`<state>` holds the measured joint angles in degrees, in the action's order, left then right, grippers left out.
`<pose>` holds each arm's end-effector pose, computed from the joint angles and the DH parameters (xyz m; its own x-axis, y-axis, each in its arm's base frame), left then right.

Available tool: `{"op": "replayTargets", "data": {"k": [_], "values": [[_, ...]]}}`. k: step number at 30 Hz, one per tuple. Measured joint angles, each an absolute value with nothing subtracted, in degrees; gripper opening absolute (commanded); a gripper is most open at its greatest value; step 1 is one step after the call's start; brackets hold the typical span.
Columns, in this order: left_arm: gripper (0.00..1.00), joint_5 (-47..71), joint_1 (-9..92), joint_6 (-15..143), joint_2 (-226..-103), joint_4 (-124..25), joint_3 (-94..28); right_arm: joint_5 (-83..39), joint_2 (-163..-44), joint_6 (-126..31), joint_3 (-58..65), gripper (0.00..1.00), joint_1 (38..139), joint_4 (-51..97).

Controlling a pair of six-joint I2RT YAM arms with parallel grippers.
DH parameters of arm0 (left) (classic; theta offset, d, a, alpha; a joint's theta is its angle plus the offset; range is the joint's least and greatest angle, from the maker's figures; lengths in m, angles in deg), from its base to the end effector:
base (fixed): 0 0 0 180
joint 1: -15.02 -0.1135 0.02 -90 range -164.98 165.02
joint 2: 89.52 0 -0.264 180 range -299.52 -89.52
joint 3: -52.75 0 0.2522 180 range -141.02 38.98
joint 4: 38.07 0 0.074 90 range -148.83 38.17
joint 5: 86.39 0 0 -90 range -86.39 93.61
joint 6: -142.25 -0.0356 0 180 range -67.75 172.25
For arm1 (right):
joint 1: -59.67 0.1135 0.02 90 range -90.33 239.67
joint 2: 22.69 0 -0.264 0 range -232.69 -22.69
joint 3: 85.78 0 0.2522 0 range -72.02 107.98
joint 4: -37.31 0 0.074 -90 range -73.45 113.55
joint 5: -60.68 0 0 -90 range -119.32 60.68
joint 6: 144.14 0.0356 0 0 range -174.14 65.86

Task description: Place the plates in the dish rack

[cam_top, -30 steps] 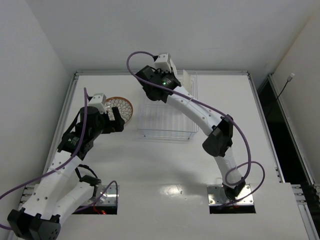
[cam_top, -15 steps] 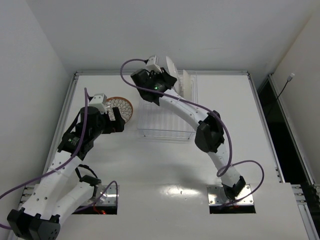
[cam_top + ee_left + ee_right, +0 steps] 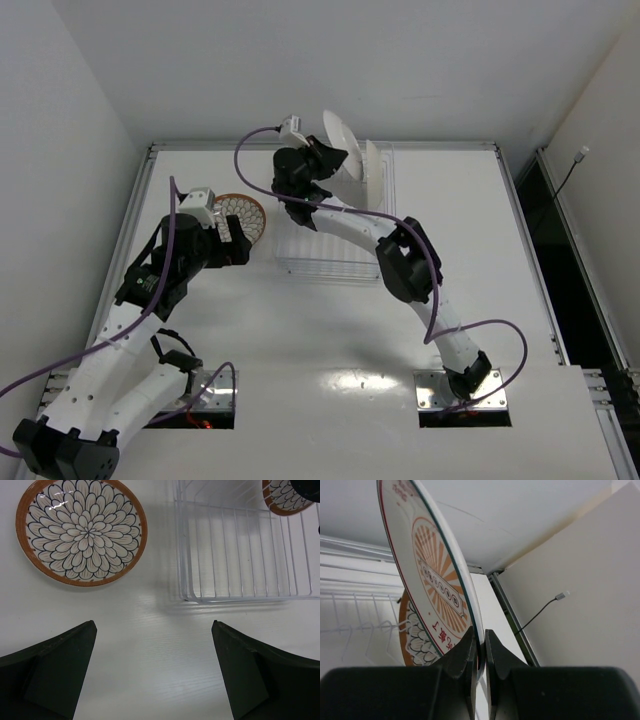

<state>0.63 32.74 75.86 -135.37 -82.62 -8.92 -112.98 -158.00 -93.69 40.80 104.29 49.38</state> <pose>0.1671 -0.0514 0.3190 -0.5239 -0.2525 -0.8135 0.0553 0.9429 -0.3283 0.4055 0.3504 0.2654 -0.3683 -0.4623 -0.8066 0.5111 0.6240 -0.5910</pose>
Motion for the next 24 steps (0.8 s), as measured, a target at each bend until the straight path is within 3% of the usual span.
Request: {"op": "replayTargets", "data": {"k": [9,24], "values": [[1.00,0.4,32.7,75.9,-134.8,-82.6,-8.9,-115.0,-163.3,-125.6,39.7,0.00,104.3,86.9],[1.00,0.3,32.7,75.9,-134.8,-82.6,-8.9,-116.3,-164.7,-135.2,35.9,0.00,107.0,95.7]]}}
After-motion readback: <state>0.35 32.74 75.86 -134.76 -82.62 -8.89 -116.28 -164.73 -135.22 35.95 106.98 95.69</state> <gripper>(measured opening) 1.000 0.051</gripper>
